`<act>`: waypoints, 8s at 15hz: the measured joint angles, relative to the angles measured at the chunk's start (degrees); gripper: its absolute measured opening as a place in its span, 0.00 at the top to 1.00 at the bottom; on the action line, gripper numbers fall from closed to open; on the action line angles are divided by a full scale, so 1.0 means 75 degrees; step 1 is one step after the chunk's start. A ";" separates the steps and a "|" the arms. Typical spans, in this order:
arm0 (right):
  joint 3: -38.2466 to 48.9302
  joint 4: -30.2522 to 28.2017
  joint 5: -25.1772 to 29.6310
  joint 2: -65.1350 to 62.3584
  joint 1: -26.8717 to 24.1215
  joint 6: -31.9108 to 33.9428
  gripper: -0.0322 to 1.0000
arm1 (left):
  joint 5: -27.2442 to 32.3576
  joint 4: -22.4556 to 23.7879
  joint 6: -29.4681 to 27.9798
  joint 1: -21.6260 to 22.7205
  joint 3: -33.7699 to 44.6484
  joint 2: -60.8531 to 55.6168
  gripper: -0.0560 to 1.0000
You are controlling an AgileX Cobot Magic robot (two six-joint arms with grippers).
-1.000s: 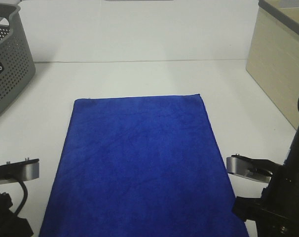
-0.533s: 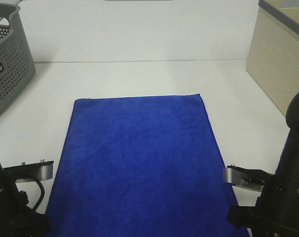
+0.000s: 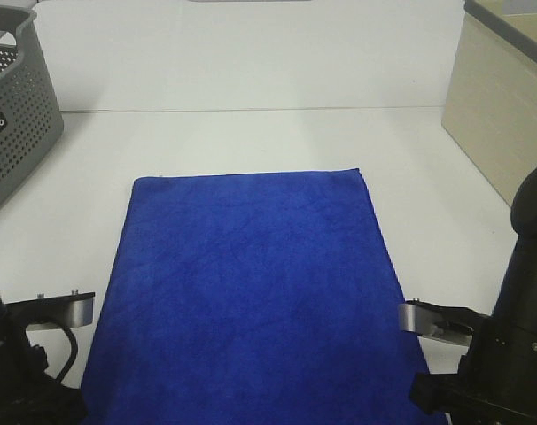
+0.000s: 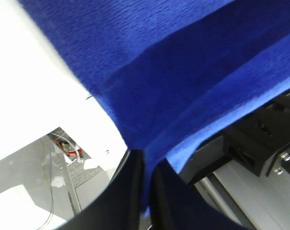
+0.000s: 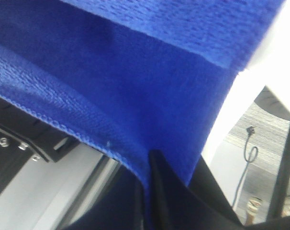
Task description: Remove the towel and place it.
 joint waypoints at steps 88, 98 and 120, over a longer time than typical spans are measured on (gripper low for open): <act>-1.1169 -0.1253 0.0458 0.5164 -0.0435 0.0978 0.95 | -0.1367 0.1276 -0.0512 0.1031 -0.9053 0.4897 0.95; -1.2086 -0.1474 -0.0565 0.4798 -0.0435 0.0466 0.95 | -0.1780 0.1933 -0.0031 0.1031 -1.0657 0.4905 0.95; -1.2513 -0.1635 -0.4163 0.5126 -0.0435 -0.0848 0.95 | -0.5775 0.2070 0.1390 0.1031 -1.0986 0.5607 0.95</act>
